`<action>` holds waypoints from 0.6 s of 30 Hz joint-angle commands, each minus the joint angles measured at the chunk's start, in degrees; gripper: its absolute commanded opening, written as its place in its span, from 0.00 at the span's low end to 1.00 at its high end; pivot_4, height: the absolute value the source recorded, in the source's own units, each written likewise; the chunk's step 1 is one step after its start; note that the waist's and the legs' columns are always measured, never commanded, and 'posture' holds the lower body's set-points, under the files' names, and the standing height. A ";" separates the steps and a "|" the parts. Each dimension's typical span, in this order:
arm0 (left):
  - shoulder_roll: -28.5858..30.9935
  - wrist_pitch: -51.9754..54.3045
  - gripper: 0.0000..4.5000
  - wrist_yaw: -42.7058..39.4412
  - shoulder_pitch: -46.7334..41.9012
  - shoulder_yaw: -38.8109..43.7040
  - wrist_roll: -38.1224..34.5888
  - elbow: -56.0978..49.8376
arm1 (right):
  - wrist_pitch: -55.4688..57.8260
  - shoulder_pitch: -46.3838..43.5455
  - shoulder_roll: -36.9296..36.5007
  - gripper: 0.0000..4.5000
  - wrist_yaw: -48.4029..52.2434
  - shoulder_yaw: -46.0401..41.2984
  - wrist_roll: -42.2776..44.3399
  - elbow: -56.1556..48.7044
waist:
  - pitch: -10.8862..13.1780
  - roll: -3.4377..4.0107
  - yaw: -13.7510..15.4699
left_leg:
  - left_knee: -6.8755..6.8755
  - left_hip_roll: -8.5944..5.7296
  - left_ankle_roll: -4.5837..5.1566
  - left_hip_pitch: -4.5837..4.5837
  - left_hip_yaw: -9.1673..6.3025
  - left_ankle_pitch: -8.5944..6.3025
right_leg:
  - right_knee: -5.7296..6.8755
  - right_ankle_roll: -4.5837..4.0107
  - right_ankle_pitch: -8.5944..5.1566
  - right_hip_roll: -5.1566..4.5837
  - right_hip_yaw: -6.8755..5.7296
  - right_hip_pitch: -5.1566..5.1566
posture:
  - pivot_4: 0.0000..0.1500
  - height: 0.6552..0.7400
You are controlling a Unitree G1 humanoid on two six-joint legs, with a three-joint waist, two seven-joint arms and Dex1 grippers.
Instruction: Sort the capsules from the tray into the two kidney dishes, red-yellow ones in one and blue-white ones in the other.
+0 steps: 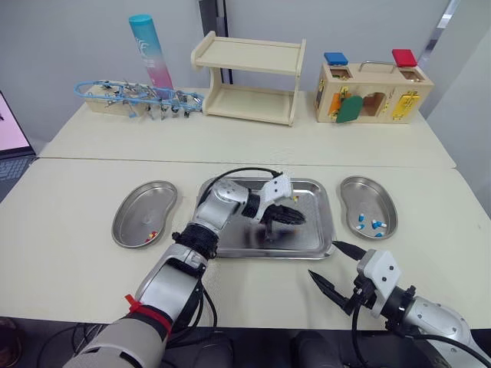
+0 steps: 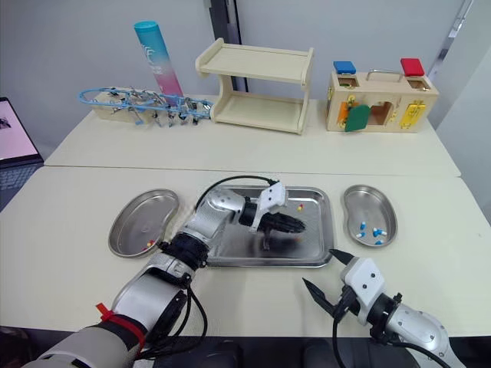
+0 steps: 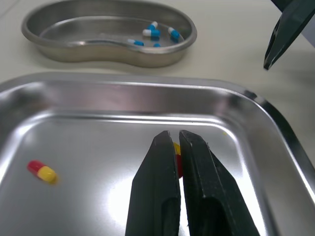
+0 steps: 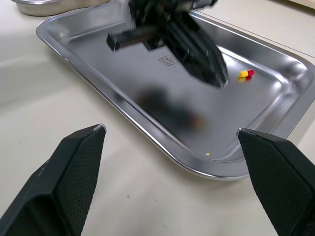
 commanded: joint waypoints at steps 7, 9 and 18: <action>5.26 9.52 0.00 0.66 2.37 3.91 -6.45 -14.37 | -1.01 -1.86 0.05 1.00 0.82 0.04 0.34 -0.13 | 0.00 0.00 -0.04 | 0.00 0.00 0.00 0.01 -0.01 0.00 | 0.00 0.00 0.00 0.00 0.00 0.00 | 1.00 1.00; 7.94 12.75 0.00 0.31 3.68 5.64 -8.53 -18.71 | -1.14 -2.54 -0.30 1.00 1.29 0.13 0.33 -0.08 | 0.00 0.01 -0.09 | 0.00 0.00 0.00 0.01 -0.01 0.00 | 0.00 0.00 0.00 0.00 0.00 -0.01 | 1.00 1.00; 23.74 28.20 0.00 8.38 17.41 24.84 -20.40 -39.43 | -1.89 -9.85 -2.97 1.00 7.29 3.44 0.91 1.77 | 0.02 0.06 -1.20 | -0.05 0.03 0.01 0.05 -0.08 0.00 | 0.03 -0.01 0.00 0.01 0.00 -0.03 | 1.00 1.00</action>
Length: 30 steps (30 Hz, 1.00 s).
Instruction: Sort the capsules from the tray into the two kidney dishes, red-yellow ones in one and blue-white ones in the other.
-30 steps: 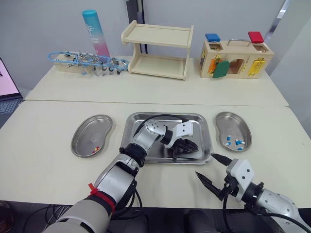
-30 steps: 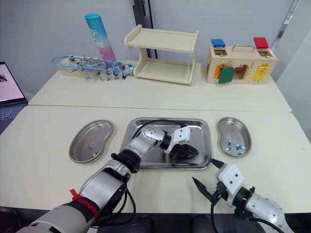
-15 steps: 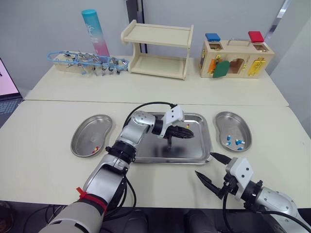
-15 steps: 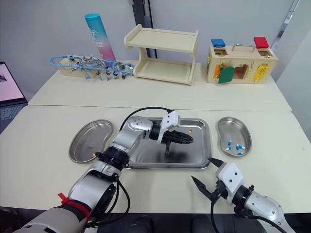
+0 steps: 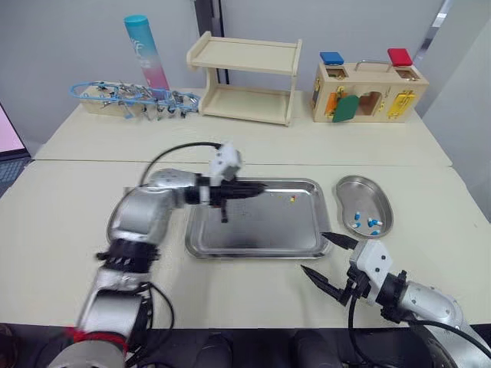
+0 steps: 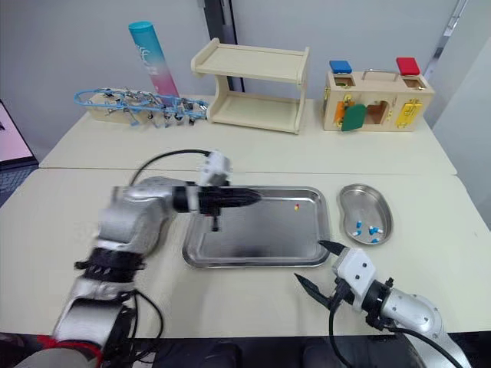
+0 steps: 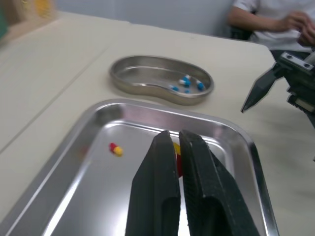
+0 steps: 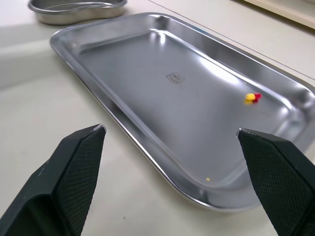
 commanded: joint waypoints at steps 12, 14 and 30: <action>10.89 2.93 0.00 22.52 24.66 28.56 -2.23 -9.60 | -3.31 -8.96 0.76 1.00 8.95 8.20 1.02 4.96 | 0.01 -0.05 1.20 | 0.02 0.00 0.00 0.01 0.04 -0.01 | -0.03 0.00 0.00 -0.03 0.01 0.01 | 1.00 1.00; 10.70 2.93 0.00 23.94 26.86 29.05 -2.84 -9.67 | -3.82 -9.75 1.04 1.00 9.38 8.71 0.93 5.60 | 0.01 -0.05 1.20 | 0.00 0.01 0.00 0.02 0.04 -0.01 | -0.01 0.00 0.01 -0.03 0.01 -0.03 | 1.00 1.00; 11.86 7.07 0.39 27.16 30.57 31.53 -11.68 -10.82 | -4.92 -12.05 2.60 1.00 10.22 9.40 0.75 7.58 | 0.00 -0.08 1.22 | 0.00 0.02 0.00 0.00 0.02 -0.01 | 0.00 -0.01 0.01 -0.02 -0.03 -0.04 | 1.00 1.00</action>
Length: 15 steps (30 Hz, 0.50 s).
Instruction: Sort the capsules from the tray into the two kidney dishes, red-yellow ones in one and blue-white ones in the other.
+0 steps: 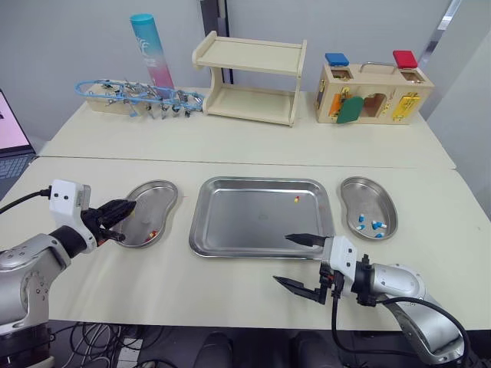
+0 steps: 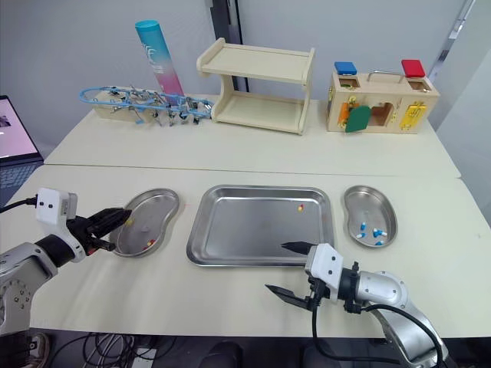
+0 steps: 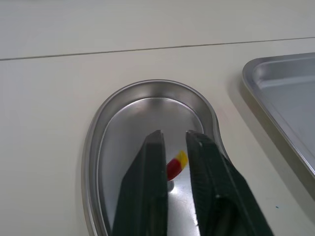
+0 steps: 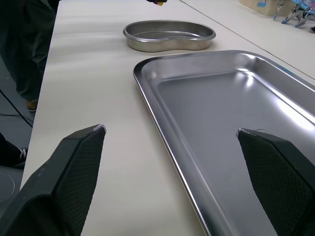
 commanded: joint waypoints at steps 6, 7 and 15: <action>2.18 1.49 0.84 -0.47 -0.15 3.66 -4.77 -2.95 | -1.08 0.32 0.37 1.00 -0.57 -0.05 0.32 -1.54 | 0.00 0.00 0.00 | 0.00 0.00 0.00 0.00 0.00 0.00 | 0.00 0.00 0.00 0.00 0.00 0.00 | 1.00 1.00; 2.30 1.49 0.90 -0.42 -0.15 3.76 -5.00 -2.92 | -1.04 0.36 0.39 1.00 -0.64 -0.01 0.28 -1.57 | 0.00 0.00 0.00 | 0.00 0.00 0.00 0.00 0.00 0.00 | 0.00 0.00 0.00 0.00 0.00 0.00 | 1.00 1.00; 5.12 0.02 0.99 -0.88 0.25 7.00 -5.91 -2.19 | -1.96 0.59 0.27 1.00 -1.61 -0.53 -0.35 -1.15 | 0.00 0.00 -0.01 | -0.01 0.00 0.00 0.00 0.00 0.00 | 0.00 0.00 0.00 0.00 0.00 -0.02 | 1.00 1.00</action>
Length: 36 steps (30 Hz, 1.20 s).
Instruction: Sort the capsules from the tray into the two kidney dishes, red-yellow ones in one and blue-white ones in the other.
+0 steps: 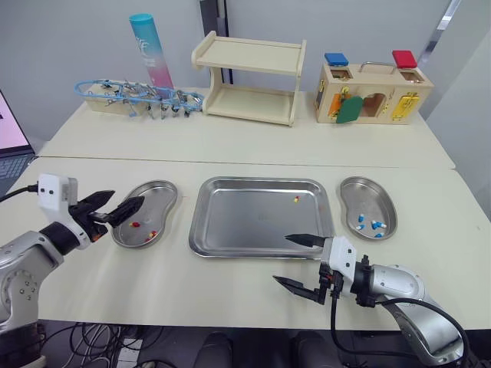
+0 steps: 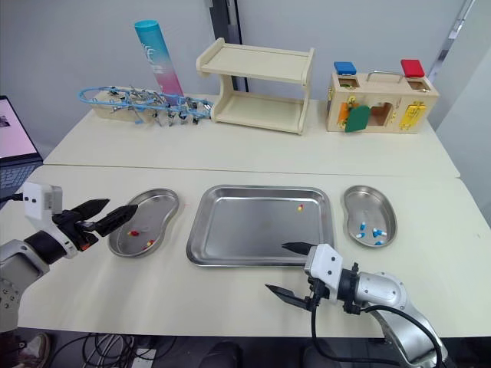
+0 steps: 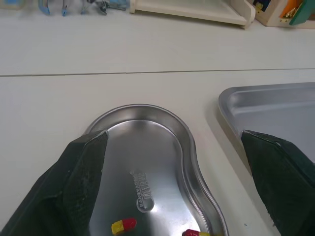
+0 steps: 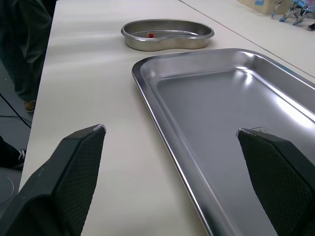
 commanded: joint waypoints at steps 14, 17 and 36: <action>5.03 -13.20 0.99 2.28 11.33 14.98 6.94 8.64 | -1.76 4.66 -3.88 1.00 -1.53 -9.82 2.28 -2.44 | 0.00 0.00 0.01 | -0.04 0.00 0.00 -0.01 0.06 -0.01 | -0.05 0.00 0.00 -0.02 0.04 -0.02 | 1.00 1.00; 3.39 -16.25 0.99 1.41 17.65 16.73 8.70 9.31 | -2.02 7.59 -8.49 1.00 0.83 -17.62 4.24 -1.15 | 0.00 0.00 0.01 | -0.08 0.00 0.00 0.00 0.09 -0.01 | -0.06 -0.01 0.00 -0.02 0.06 -0.01 | 1.00 1.00; -2.88 -25.17 0.99 -1.22 29.01 16.26 8.45 13.13 | -10.94 9.42 -23.17 1.00 14.17 -35.98 3.14 28.09 | -0.09 -0.15 -0.01 | -0.07 0.02 0.00 0.05 0.21 -0.01 | -0.07 -0.02 0.00 -0.06 0.08 0.06 | 1.00 1.00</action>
